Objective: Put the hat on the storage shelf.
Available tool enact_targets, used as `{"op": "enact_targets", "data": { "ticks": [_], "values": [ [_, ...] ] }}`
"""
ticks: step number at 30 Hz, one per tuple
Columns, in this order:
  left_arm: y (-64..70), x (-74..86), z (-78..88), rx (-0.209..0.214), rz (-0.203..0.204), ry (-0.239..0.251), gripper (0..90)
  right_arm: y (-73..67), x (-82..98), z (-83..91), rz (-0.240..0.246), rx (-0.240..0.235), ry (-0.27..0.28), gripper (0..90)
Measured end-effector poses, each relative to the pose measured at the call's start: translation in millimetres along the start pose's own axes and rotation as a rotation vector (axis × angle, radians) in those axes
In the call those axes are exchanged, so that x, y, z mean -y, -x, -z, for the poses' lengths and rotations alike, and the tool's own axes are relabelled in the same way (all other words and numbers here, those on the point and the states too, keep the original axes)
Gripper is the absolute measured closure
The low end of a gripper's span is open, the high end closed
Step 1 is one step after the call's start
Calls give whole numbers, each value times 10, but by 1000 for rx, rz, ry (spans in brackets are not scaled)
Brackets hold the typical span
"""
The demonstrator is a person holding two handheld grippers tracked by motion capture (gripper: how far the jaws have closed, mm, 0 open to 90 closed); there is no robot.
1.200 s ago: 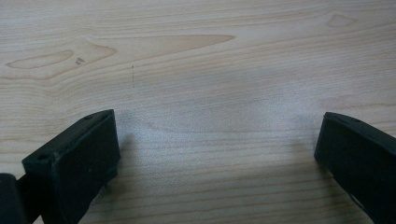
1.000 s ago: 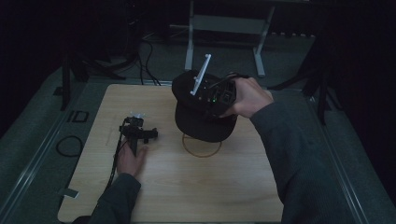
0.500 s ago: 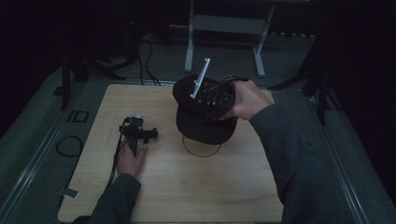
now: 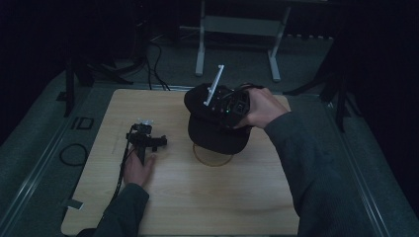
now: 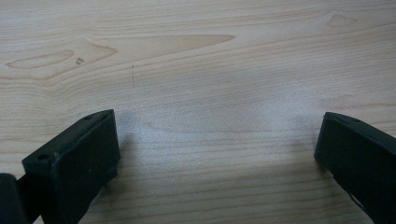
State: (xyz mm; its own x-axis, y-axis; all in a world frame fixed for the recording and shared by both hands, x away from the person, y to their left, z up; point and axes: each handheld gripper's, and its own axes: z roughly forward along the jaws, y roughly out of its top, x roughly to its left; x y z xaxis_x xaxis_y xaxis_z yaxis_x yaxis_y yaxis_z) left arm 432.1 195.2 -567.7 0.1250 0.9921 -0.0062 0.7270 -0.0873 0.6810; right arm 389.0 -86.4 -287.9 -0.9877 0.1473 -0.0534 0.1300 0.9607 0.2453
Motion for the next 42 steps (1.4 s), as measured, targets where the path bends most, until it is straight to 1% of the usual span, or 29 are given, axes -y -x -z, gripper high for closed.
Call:
{"op": "enact_targets", "data": {
  "ticks": [1, 3, 7, 10, 13, 18, 20, 24, 26, 29, 30, 33, 34, 37, 39, 42],
  "values": [
    [1, 0, 0, 0, 1, 1, 0, 11, 5, -6, 1, 0, 0, 709],
    [1, 0, -1, 0, 1, 1, 0, 23, 17, -5, -7, 13, 7, 735],
    [1, 1, -1, 0, 1, 1, 0, 23, 25, -18, -2, 15, -4, 736],
    [0, 0, 0, 0, 0, 1, 0, 24, 26, -18, -1, 14, -1, 731],
    [0, 0, -1, 0, 0, 1, 0, 29, 30, -15, -7, 8, 2, 705],
    [0, 0, -1, 0, 0, 1, 0, 32, 36, -26, -16, -12, 3, 632],
    [1, 1, -1, 0, 1, 1, 0, 25, 35, -32, -12, -22, 3, 623],
    [2, 1, -1, 0, 2, 2, 0, 29, 57, -7, -22, -14, 18, 621],
    [1, 1, -1, 0, 1, 1, 0, 42, 85, -6, -31, -5, 21, 627],
    [2, 1, -1, 0, 2, 2, 0, 53, 107, -7, -33, 6, 19, 647],
    [1, 1, -1, 0, 1, 2, 0, 70, 135, -7, -42, 10, 32, 675],
    [1, 1, -1, 0, 2, 1, 0, 85, 167, -9, -60, 27, 35, 706],
    [1, 1, -1, 0, 1, 2, 0, 89, 183, -9, -66, 32, 44, 719],
    [1, 1, -1, 0, 1, 2, 0, 96, 235, -7, -85, 41, 54, 760],
    [1, 1, -1, 0, 1, 2, 0, 101, 271, -4, -96, 37, 64, 790],
    [1, 1, -1, 0, 1, 2, 0, 104, 316, -11, -105, 41, 67, 793]
  ]
}}
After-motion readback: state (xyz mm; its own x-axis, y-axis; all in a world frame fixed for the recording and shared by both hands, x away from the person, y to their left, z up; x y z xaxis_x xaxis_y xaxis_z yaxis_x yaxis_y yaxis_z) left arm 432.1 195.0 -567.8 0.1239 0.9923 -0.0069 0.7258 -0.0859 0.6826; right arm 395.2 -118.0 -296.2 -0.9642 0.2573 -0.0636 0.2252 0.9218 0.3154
